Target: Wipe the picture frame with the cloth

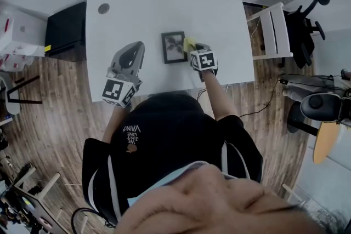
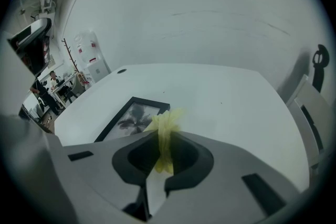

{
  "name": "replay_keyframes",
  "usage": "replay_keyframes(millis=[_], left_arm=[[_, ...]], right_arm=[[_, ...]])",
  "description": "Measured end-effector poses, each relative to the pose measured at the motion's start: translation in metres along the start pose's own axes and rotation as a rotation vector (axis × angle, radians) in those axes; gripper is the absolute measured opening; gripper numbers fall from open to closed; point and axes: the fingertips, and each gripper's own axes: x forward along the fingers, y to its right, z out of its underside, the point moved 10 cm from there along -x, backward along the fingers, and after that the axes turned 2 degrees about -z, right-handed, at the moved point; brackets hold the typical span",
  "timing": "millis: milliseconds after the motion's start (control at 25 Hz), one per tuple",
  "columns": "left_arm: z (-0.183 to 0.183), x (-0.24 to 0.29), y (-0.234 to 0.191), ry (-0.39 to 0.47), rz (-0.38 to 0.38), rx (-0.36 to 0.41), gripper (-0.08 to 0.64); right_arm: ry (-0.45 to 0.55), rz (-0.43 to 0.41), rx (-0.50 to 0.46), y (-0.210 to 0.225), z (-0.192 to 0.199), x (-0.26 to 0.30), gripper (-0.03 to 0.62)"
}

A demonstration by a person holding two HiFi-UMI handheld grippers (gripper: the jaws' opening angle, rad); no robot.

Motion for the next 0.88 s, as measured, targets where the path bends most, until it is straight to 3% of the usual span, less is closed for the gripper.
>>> replay_keyframes(millis=[400, 880], left_arm=[[-0.001, -0.002, 0.003, 0.005, 0.004, 0.001, 0.020], [-0.002, -0.016, 0.002, 0.011, -0.015, 0.000, 0.020]], right_arm=[[0.032, -0.011, 0.011, -0.003, -0.005, -0.008, 0.038], [0.061, -0.119, -0.002, -0.042, -0.020, -0.002, 0.040]])
